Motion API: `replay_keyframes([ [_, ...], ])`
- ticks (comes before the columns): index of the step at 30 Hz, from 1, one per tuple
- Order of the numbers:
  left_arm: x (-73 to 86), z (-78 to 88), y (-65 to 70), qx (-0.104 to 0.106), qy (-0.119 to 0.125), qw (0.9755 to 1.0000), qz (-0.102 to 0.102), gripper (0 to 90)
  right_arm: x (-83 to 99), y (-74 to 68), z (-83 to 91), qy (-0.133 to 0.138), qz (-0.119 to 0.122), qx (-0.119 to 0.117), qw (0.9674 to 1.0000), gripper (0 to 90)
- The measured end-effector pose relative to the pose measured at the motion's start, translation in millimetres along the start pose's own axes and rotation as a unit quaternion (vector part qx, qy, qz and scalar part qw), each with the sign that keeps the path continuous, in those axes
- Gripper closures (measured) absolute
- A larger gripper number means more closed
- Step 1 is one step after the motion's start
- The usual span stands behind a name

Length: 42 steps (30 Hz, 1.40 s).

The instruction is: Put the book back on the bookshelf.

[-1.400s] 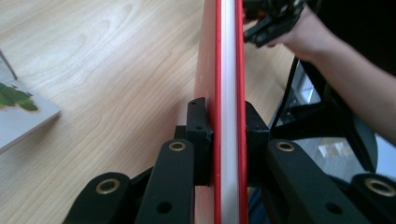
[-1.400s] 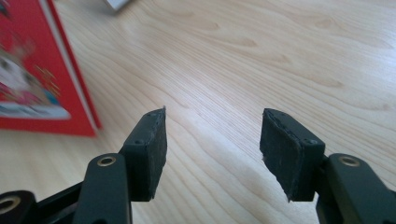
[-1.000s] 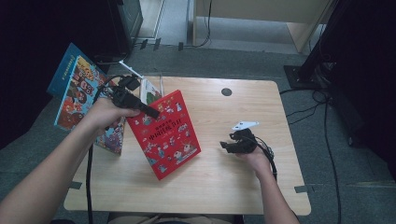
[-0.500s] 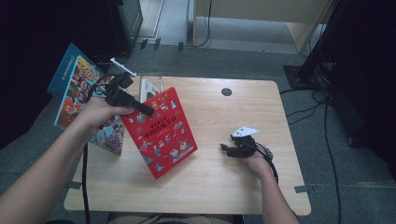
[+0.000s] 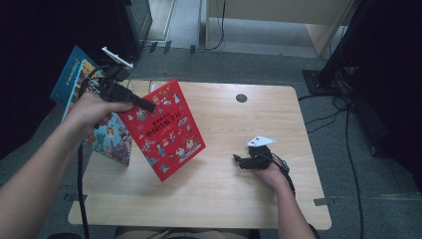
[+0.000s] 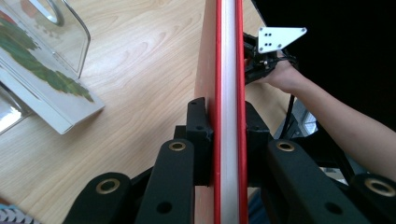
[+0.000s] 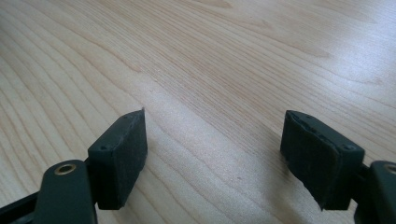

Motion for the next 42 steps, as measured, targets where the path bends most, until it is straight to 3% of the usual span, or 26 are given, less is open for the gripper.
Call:
replay_keyframes([
  [11, -17.2, 40.6, -6.4, -0.012, 0.025, 0.9994, 0.021, 79.4, 0.3, -0.6, 0.2, 0.001, -0.006, 0.006, 1.0000, 22.6],
  [23, -21.5, 80.9, -32.0, -0.014, 0.061, 0.9959, 0.065, 79.4, 0.3, -0.6, 0.3, 0.001, -0.007, 0.008, 0.9999, 22.6],
  [26, -23.3, 92.7, -38.2, -0.025, 0.069, 0.9948, 0.071, 79.4, 0.2, -0.7, 0.2, 0.001, -0.008, 0.008, 0.9999, 22.6],
  [30, -24.7, 110.0, -48.6, -0.034, 0.083, 0.9924, 0.084, 79.3, 0.3, -0.7, 0.2, 0.001, -0.008, 0.008, 0.9999, 22.6],
  [33, -24.6, 128.2, -62.8, -0.053, 0.098, 0.9884, 0.103, 79.4, 0.3, -0.7, 0.3, 0.001, -0.008, 0.008, 0.9999, 22.6],
  [35, -24.0, 132.3, -67.0, -0.060, 0.101, 0.9876, 0.104, 79.4, 0.3, -0.7, 0.2, 0.002, -0.008, 0.008, 0.9999, 22.6],
  [37, -22.4, 143.0, -78.7, -0.074, 0.113, 0.9833, 0.121, 79.3, 0.3, -0.7, 0.2, 0.001, -0.008, 0.008, 0.9999, 22.6],
  [38, -22.4, 143.0, -78.7, -0.074, 0.113, 0.9833, 0.121, 79.2, 0.3, -0.7, 0.2, 0.001, -0.008, 0.008, 0.9999, 22.6],
  [42, -17.8, 156.5, -95.3, -0.080, 0.126, 0.9778, 0.147, 79.3, 0.3, -0.7, 0.3, 0.001, -0.008, 0.008, 0.9999, 22.6],
])
Point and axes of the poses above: each handheld gripper's, and its own axes: z roughly backward along the jaws, x roughly out of its underside, y roughly to its right, the point moved 9 cm from there along -z, roughly forward along the jaws, and after that the axes turned 10 degrees about -x, right-handed, at the moved point
